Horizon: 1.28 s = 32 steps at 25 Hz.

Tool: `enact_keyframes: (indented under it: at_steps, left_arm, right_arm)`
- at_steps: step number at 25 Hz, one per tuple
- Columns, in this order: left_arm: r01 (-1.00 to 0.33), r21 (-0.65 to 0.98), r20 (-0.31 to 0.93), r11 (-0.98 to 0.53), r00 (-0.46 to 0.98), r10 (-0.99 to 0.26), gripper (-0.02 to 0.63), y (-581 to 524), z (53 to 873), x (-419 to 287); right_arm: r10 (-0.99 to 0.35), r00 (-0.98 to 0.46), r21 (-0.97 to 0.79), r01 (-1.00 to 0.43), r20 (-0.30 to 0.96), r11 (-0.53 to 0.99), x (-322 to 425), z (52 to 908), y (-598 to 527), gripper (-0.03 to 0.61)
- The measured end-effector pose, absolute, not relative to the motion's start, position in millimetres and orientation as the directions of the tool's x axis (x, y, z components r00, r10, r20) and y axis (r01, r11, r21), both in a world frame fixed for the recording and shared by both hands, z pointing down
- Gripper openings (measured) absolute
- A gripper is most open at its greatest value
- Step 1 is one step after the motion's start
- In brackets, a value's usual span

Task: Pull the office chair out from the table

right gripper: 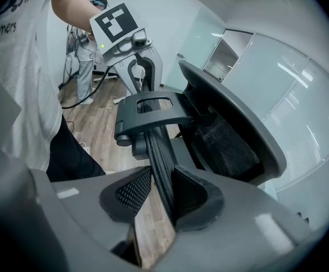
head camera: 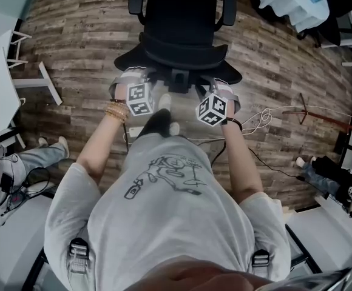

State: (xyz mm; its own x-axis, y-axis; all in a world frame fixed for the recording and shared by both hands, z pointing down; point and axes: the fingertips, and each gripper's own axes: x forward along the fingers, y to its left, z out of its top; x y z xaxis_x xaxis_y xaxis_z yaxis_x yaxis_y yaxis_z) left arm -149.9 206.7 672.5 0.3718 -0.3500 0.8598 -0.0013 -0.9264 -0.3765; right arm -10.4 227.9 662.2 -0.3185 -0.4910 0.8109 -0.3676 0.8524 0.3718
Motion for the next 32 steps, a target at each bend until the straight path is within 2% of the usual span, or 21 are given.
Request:
enact_keyframes:
  at_steps: [12, 21, 28, 30, 32]
  left_arm:
    - [0.006, -0.383, 0.856, -0.924, 0.377, -0.353, 0.11, 288.3, 668.0, -152.0]
    - [0.006, -0.381, 0.863, -0.924, 0.361, -0.354, 0.115, 293.8, 670.6, -164.7]
    - [-0.108, -0.36, 0.838, -0.927, 0.398, -0.372, 0.146, 290.4, 651.7, -157.7]
    - [-0.152, -0.349, 0.825, -0.925, 0.419, -0.38, 0.137, 295.1, 642.4, -154.6]
    - [-0.217, -0.321, 0.801, -0.922, 0.458, -0.386, 0.116, 300.4, 631.5, -152.8]
  right_arm:
    - [-0.497, -0.326, 0.385, -0.352, 0.804, 0.853, -15.0, 660.5, 313.8, 0.124]
    - [-0.488, -0.327, 0.378, -0.347, 0.809, 0.859, -24.9, 657.4, 322.9, 0.121]
    - [-0.489, -0.381, 0.335, -0.404, 0.785, 0.851, -26.8, 644.5, 318.4, 0.135]
    - [-0.491, -0.406, 0.318, -0.423, 0.77, 0.849, -28.8, 632.0, 321.2, 0.133]
    - [-0.506, -0.435, 0.301, -0.457, 0.745, 0.837, -31.3, 615.1, 323.4, 0.1]
